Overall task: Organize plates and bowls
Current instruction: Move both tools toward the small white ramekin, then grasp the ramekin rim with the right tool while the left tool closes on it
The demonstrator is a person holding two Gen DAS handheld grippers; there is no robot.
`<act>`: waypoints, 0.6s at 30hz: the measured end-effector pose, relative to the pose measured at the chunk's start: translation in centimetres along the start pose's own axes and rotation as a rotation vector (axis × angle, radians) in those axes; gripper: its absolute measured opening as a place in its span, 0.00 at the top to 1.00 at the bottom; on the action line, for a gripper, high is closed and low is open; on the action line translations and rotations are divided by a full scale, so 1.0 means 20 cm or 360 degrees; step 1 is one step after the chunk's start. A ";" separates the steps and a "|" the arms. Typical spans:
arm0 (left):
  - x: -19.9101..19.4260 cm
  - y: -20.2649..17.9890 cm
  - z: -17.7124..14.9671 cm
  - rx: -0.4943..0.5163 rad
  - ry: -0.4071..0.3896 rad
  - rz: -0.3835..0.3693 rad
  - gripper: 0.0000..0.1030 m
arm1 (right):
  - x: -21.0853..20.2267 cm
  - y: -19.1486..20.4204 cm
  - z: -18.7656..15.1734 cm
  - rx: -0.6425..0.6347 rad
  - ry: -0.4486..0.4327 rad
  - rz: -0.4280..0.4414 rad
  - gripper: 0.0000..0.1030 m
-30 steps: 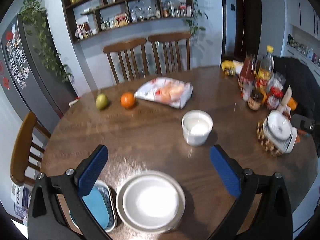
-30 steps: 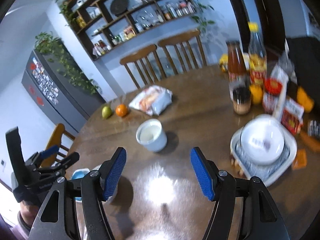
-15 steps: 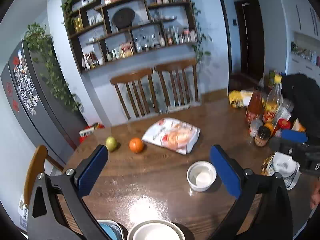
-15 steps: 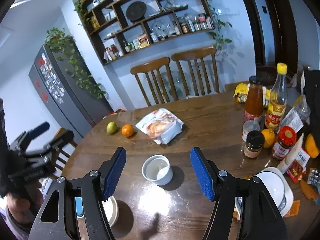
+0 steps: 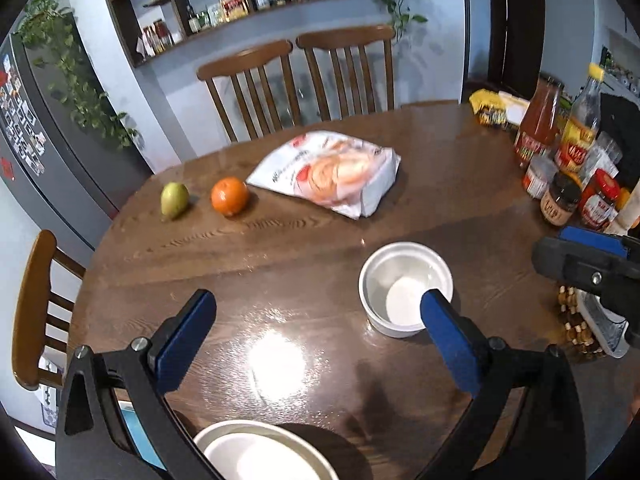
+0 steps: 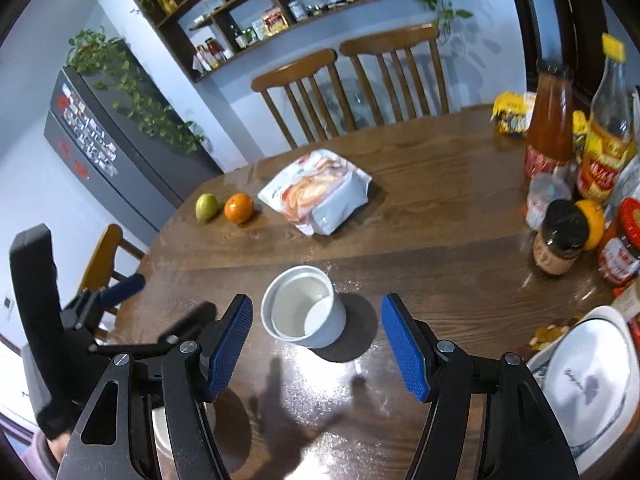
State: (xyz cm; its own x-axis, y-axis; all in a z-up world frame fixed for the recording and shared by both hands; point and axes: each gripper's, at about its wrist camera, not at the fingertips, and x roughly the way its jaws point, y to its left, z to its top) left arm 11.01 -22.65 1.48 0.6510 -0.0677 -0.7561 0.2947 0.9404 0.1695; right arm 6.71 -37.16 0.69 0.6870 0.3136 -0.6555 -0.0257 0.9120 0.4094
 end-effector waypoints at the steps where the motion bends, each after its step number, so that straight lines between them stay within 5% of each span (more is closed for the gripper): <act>1: 0.02 -0.01 0.00 -0.0001 0.0016 -0.0003 0.01 | 0.02 -0.01 0.00 0.0008 0.0015 0.0006 0.34; 18: 0.33 -0.05 -0.04 -0.0056 0.0210 -0.0066 0.02 | 0.40 -0.07 -0.02 0.0113 0.0254 0.0089 0.34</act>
State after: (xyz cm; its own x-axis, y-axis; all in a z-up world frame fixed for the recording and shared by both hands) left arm 14.44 -23.75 -4.07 0.5408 -0.0643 -0.8387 0.2931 0.9490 0.1162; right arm 11.97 -35.80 -5.24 0.5616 0.4063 -0.7208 -0.0052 0.8728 0.4880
